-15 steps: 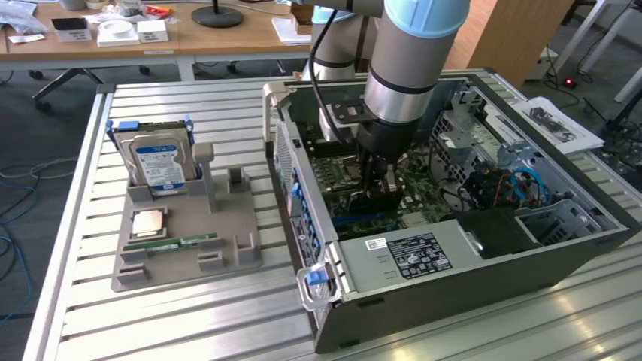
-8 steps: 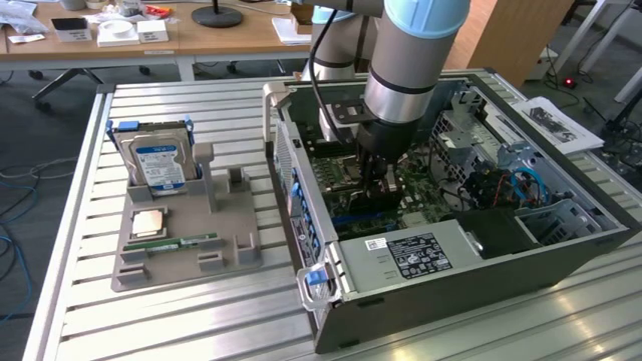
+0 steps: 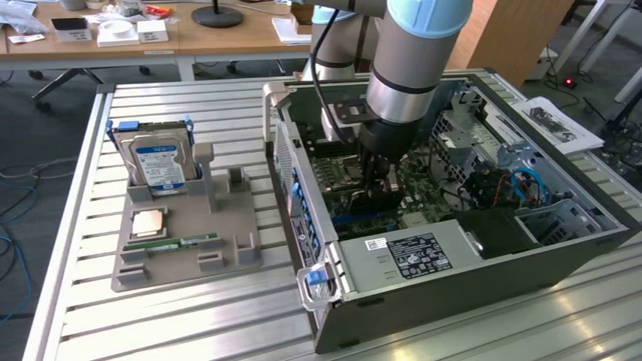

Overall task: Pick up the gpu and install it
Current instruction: 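Insert the gpu into the slot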

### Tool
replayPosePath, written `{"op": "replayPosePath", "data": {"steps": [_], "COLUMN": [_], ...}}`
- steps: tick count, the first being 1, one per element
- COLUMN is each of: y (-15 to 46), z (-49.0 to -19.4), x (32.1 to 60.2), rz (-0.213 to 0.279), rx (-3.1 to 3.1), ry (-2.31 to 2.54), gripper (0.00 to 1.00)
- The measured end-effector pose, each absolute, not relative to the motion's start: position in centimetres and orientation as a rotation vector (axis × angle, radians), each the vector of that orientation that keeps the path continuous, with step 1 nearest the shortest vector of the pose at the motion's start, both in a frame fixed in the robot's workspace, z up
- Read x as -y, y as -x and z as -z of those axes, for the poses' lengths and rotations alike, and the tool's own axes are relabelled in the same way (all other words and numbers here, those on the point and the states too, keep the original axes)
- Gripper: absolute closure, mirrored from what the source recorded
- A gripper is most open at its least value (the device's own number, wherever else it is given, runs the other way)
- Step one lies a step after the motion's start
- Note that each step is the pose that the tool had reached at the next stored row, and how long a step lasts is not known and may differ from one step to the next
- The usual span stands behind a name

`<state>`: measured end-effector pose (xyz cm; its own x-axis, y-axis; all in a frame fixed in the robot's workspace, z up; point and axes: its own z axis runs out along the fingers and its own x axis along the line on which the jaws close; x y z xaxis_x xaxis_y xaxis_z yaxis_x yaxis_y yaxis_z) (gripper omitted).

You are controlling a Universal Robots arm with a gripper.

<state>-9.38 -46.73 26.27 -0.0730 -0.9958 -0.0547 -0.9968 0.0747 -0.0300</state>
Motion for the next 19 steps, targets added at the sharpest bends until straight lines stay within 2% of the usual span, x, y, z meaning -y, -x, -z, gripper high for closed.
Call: {"op": "replayPosePath", "data": {"steps": [19], "y": [9.47], "z": [-26.31], "x": [46.77], "rz": [-0.027], "rx": [-2.252], "ry": [2.099], "gripper": [0.73]}}
